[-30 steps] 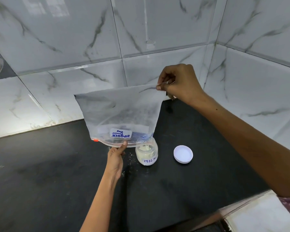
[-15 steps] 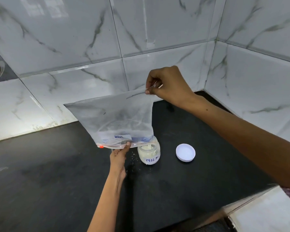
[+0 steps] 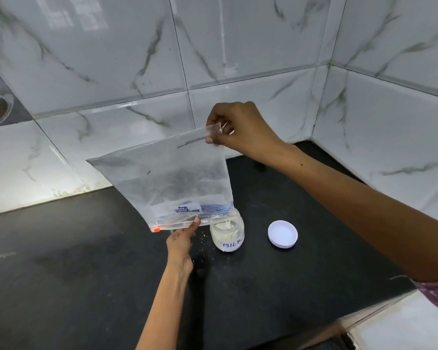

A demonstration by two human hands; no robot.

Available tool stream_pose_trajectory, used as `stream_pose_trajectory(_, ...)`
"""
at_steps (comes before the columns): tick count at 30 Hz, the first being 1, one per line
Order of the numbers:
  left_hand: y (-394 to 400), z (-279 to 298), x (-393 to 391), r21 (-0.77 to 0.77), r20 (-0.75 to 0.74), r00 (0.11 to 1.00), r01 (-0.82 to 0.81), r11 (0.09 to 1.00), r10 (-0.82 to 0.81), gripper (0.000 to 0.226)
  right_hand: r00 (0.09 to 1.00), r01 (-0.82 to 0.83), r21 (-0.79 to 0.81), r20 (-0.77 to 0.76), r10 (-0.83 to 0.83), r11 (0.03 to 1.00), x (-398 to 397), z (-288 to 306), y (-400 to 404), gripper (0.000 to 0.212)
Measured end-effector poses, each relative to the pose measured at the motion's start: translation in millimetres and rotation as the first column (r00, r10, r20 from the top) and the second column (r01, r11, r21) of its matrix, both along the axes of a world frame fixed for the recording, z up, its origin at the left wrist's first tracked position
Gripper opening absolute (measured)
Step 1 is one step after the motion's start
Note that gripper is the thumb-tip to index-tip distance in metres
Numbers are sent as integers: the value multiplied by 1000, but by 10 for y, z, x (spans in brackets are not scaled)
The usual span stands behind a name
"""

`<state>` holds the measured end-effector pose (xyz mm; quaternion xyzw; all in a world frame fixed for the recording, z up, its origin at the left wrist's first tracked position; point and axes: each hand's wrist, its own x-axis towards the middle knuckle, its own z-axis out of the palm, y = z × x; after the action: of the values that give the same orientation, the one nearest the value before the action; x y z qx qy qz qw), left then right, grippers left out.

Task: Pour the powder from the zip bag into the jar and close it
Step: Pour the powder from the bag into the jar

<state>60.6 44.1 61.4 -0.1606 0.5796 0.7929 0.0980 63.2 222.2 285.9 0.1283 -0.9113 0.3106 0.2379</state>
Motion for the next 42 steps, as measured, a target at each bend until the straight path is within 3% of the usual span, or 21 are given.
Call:
stream_pose_trajectory(2,7,4,17,8,-28,999,-26,1000,26,29,1000,13,-39,-6,-13,999,-12,56,73,15)
stream_pose_trajectory(7,38,69,-26,73,-132,990,-39,997,48,59,997,80,-47,-12,-80,996,-41,128,239,9)
stream_pose_trajectory(13,18,72,-36,34,-231,971,69,997,-59,51,994,107,-12,17,-106,994,-71,143,396,11)
stream_pose_trajectory(21,42,91,41,27,-212,970,131,991,-123,31,997,80,-15,10,-80,997,-11,77,407,9)
stream_pose_trajectory(29,11,82,15,20,-242,950,207,978,-196,46,998,43,-28,-33,-44,999,78,114,331,9)
stream_pose_trajectory(34,20,75,7,8,-250,943,230,973,-221,42,999,23,-38,-41,-25,999,98,98,298,9)
stream_pose_trajectory(38,6,52,10,26,-241,954,190,981,-178,51,999,6,-34,-44,-7,999,85,47,283,7)
stream_pose_trajectory(42,-20,26,9,36,-233,959,172,985,-159,38,999,-7,-15,-40,6,1000,79,-3,250,8)
